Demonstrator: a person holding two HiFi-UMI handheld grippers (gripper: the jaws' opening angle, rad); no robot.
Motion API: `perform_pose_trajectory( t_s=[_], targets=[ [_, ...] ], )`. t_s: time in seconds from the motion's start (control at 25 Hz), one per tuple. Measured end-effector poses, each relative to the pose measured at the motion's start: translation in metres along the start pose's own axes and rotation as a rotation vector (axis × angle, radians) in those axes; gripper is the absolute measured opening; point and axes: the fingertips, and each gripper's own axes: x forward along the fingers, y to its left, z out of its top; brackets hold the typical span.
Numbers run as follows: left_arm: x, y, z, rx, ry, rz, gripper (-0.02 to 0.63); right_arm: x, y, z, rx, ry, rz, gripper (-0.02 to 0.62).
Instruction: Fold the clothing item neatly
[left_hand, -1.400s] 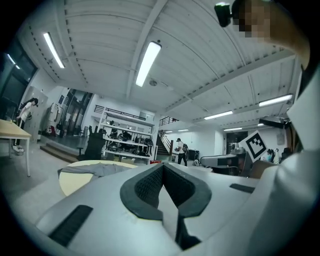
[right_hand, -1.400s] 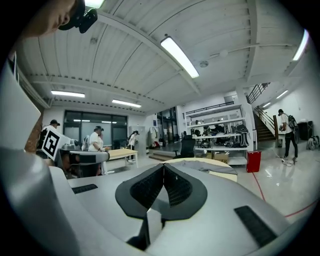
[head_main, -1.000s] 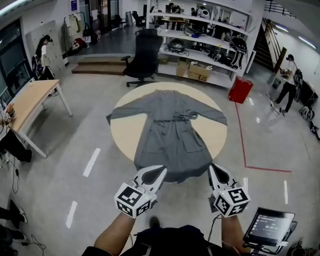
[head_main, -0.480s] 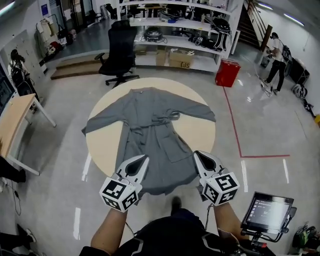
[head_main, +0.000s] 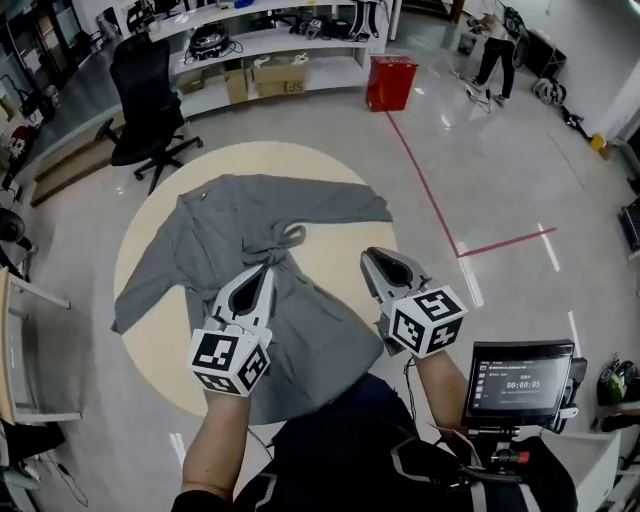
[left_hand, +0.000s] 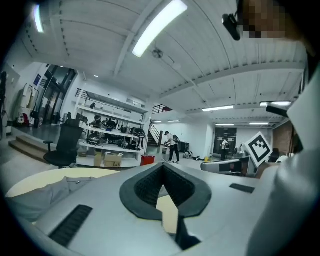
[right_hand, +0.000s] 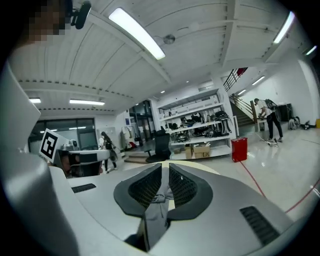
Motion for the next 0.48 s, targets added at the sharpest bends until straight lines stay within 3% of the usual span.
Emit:
perform_pose_trajectory(
  t_s=[0.12,0.36,0.48],
  targets=[
    [0.040,-0.008,0.002,0.000,0.020,-0.042,-0.006,0.004,-0.044,-0.006,0.038,0.028,-0.074,0.096],
    [0.159,-0.025,-0.027,-0.079,0.107,-0.085,-0.007,0.040,-0.172,-0.037,0.156,0.088,-0.191,0.113],
    [0.204,-0.031,-0.057,-0.060,0.194,-0.092,-0.008,0.057,-0.211,-0.065,0.211,0.144,-0.200,0.122]
  ],
)
